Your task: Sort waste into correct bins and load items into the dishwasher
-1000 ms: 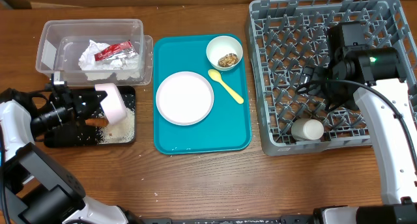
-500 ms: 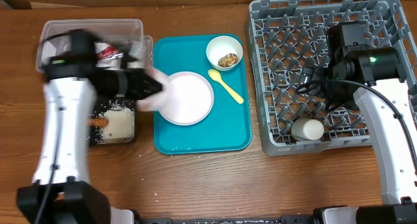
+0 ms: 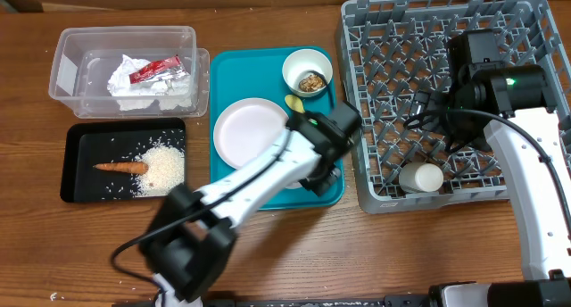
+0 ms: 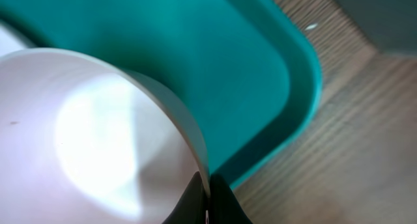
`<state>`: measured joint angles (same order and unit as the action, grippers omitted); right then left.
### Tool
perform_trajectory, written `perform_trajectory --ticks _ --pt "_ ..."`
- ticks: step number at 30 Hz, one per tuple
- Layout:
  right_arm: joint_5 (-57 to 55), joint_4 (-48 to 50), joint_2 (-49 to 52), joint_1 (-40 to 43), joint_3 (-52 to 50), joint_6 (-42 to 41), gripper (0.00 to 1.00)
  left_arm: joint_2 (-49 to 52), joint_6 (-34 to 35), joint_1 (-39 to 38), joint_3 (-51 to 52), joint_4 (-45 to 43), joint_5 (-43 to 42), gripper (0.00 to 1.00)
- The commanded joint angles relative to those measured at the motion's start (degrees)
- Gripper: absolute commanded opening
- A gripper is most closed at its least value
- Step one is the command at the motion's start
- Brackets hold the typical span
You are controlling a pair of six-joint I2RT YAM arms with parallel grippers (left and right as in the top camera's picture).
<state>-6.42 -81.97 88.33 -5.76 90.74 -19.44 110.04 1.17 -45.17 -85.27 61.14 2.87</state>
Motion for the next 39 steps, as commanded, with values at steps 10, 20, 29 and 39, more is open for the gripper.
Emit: perform_trajectory --ticks 10,20,29,39 --pt "-0.6 0.4 -0.8 -0.1 1.0 0.2 0.98 4.6 2.8 -2.0 -0.9 -0.5 6.1 0.05" --pt "-0.6 0.4 -0.8 -0.1 1.0 0.2 0.98 4.6 7.2 -2.0 -7.7 3.0 -0.1 0.07" --pt "-0.7 0.4 -0.8 -0.1 1.0 0.2 0.98 4.6 7.2 2.0 -8.6 3.1 0.1 0.50" --pt "-0.6 0.4 -0.8 -0.1 1.0 0.2 0.98 5.1 6.1 17.6 -22.5 -9.1 -5.1 0.75"
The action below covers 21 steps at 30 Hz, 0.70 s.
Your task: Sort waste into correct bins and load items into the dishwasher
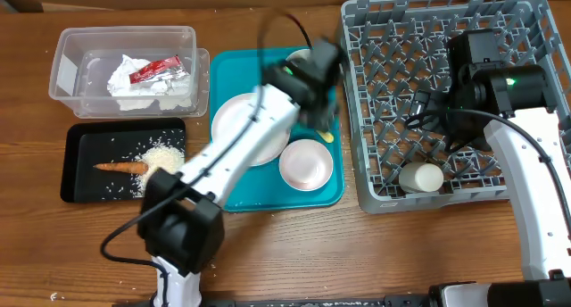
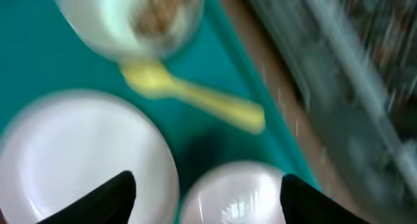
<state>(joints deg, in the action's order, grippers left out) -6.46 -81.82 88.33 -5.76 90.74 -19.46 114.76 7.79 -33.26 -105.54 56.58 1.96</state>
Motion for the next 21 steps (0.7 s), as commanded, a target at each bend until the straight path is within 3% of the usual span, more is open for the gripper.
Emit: perform_trajectory --ticks 1,6,11,12,15,21 --pt "-0.6 0.3 -0.8 -0.1 1.0 0.2 0.98 1.2 -0.5 7.7 -2.2 -7.3 -6.2 0.76" --pt "-0.6 0.3 -0.8 -0.1 1.0 0.2 0.98 6.2 -0.7 13.8 -2.2 -13.5 -13.9 0.72" --pt "-0.6 0.7 -0.8 -0.1 1.0 0.2 0.98 8.7 -15.1 12.7 -2.2 -12.8 -14.7 0.67" --pt "-0.6 1.1 -0.8 -0.1 1.0 0.2 0.98 9.0 -21.4 11.2 -2.2 -12.7 -14.1 0.66" --pt "-0.6 1.4 -0.8 -0.1 1.0 0.2 0.98 9.4 -29.9 8.0 -2.2 -12.7 -10.0 0.65" --pt "-0.6 1.4 -0.8 -0.1 0.7 0.2 0.98 11.6 -36.7 3.4 -2.2 -13.8 -1.2 0.58"
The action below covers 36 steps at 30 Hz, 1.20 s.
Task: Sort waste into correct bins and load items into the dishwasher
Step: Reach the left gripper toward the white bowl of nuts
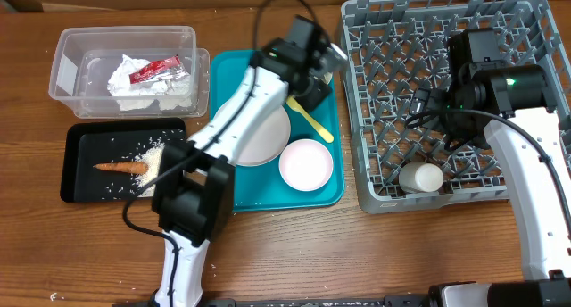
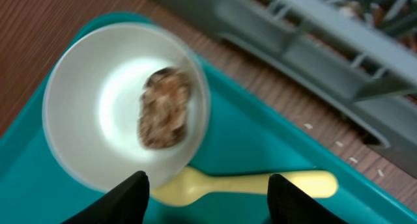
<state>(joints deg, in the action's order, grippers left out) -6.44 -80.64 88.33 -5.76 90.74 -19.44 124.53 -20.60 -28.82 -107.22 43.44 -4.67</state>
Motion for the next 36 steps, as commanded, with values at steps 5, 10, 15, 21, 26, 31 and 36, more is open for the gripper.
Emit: perform_trajectory --ticks 5,10,15,21,26,31,36 --pt "-0.6 0.2 -0.7 -0.1 0.3 0.2 0.98 5.3 -8.7 -1.5 -0.5 -2.4 6.7 0.55" --pt "-0.6 0.2 -0.7 -0.1 0.3 0.2 0.98 7.2 -8.5 -1.5 -0.5 -7.2 8.5 0.52" --pt "-0.6 0.2 -0.7 -0.1 0.3 0.2 0.98 8.4 -8.5 -1.6 -0.5 -8.2 8.2 0.40" --pt "-0.6 0.2 -0.7 -0.1 0.3 0.2 0.98 9.2 -8.5 -1.3 -0.5 -8.2 8.5 0.22" --pt "-0.6 0.3 -0.7 -0.1 0.3 0.2 0.98 9.2 -5.7 -1.3 -0.5 -9.2 9.4 0.14" --pt "-0.6 0.3 -0.7 -0.1 0.3 0.2 0.98 9.2 -4.8 -1.3 -0.5 -9.3 9.1 0.14" --pt "-0.6 0.3 -0.7 -0.1 0.3 0.2 0.98 9.3 -4.8 -1.3 -0.5 -9.3 9.1 0.23"
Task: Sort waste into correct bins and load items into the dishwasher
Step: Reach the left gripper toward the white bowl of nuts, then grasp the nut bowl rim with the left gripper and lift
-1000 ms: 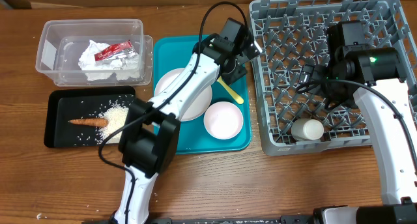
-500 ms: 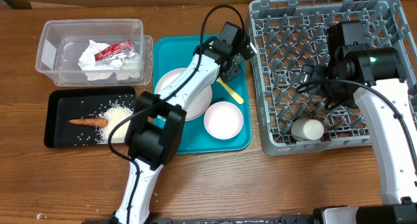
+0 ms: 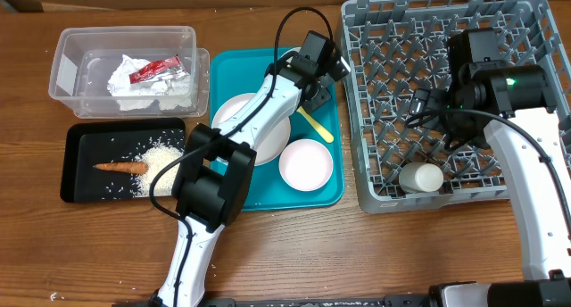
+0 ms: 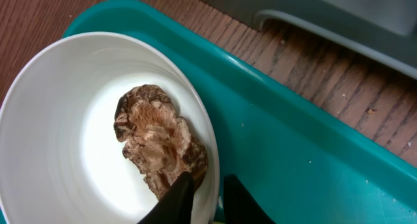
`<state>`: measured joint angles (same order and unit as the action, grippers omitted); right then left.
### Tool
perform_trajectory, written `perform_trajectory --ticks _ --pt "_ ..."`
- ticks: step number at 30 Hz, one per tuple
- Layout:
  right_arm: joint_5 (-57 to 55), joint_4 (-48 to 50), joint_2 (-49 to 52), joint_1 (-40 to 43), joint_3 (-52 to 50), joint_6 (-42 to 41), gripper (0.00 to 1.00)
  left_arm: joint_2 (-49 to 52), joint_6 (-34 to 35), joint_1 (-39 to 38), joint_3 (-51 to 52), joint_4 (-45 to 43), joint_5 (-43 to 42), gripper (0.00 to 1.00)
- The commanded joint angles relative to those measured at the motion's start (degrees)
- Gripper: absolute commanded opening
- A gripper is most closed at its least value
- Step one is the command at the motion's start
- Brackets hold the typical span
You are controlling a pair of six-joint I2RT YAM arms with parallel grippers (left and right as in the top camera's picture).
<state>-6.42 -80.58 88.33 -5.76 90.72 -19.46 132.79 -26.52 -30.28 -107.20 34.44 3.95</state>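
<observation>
A small white bowl (image 4: 78, 120) holding a brown food scrap (image 4: 159, 142) stands at the far end of the teal tray (image 4: 273, 139). My left gripper (image 4: 208, 191) is shut on its rim, one finger inside and one outside. In the overhead view the left gripper (image 3: 312, 75) covers most of that bowl. On the tray also lie a yellow spoon (image 3: 314, 124), a white plate (image 3: 241, 120) and an empty white bowl (image 3: 306, 163). My right gripper (image 3: 419, 106) hangs over the grey dish rack (image 3: 352, 120); its fingers are unclear.
A white cup (image 3: 421, 178) lies in the rack's near part. At the far left a clear bin (image 3: 67, 53) holds crumpled paper and a red wrapper. In front of it a black tray (image 3: 71, 164) holds rice and a carrot (image 3: 120, 167).
My left gripper was open above the food bowl and the spoon. Now it is lower and shut on the bowl's rim. The right arm has not moved.
First my left gripper was at the rim of the empty bowl at the tray's near right. Then it was open over the tray's middle, that bowl left standing there. Then it hung open over the food bowl, and now it grips that bowl's rim.
</observation>
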Motion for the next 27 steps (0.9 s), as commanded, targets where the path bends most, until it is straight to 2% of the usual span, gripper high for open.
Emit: perform_trajectory --ticks 1,9,13,16,20,24,27 --pt "-0.6 0.3 -0.7 -0.1 0.4 0.2 0.98 1.0 1.1 0.2 -0.4 -0.5 0.5 0.24" --pt "-0.6 0.3 -0.7 -0.1 0.4 0.2 0.98 1.5 1.1 0.4 0.2 -2.0 0.5 0.17" --pt "-0.7 0.3 -0.7 -0.1 0.4 0.2 0.98 2.8 1.1 0.3 0.2 -1.9 0.5 0.04" --pt "-0.7 0.3 -0.7 -0.1 0.4 0.2 0.98 2.8 1.4 0.4 0.2 -2.0 1.1 0.04" --pt "-0.7 0.3 -0.7 -0.1 0.4 0.2 0.98 1.8 8.1 0.4 -1.6 -1.2 7.1 0.04" --pt "-1.6 0.3 -0.7 -0.1 0.4 0.2 0.98 0.0 15.3 0.5 -8.1 7.0 9.8 0.04" --pt "-1.7 0.3 -0.7 -0.1 0.4 0.2 0.98 -1.7 20.8 1.1 -16.7 18.1 9.2 0.04"
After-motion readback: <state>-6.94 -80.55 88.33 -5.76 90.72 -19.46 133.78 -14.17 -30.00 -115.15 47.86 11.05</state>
